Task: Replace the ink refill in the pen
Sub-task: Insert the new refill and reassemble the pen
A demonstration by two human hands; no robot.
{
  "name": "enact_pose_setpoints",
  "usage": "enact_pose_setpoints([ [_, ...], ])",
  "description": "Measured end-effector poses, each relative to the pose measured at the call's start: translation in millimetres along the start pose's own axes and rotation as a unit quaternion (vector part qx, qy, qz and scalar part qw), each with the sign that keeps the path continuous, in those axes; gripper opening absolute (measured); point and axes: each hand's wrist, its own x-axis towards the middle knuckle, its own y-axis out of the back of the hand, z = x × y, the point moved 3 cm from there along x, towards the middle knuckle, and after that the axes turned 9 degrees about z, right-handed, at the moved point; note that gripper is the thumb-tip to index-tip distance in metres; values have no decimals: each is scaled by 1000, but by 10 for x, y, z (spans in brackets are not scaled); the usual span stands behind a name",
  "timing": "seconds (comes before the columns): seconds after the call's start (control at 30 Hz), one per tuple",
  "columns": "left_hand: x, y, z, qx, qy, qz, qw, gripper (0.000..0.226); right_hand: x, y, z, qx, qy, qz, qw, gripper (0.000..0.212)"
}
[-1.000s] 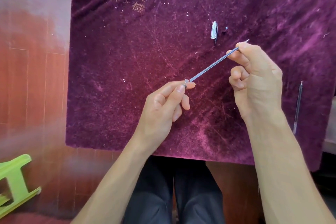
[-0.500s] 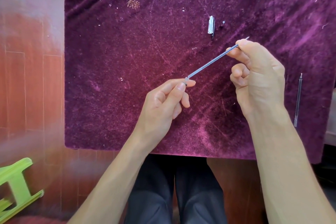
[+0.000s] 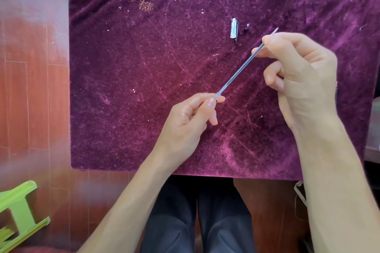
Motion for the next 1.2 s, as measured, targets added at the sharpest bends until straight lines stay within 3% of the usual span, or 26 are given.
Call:
enact_pose_setpoints([
  [0.43, 25, -143, 33, -11, 13, 9, 1000, 28, -81, -9, 73, 31, -66, -56, 996, 8],
  [1.2, 158, -122, 102, -20, 15, 38, 999, 29, -219, -164, 360, -57, -59, -135, 987, 9],
])
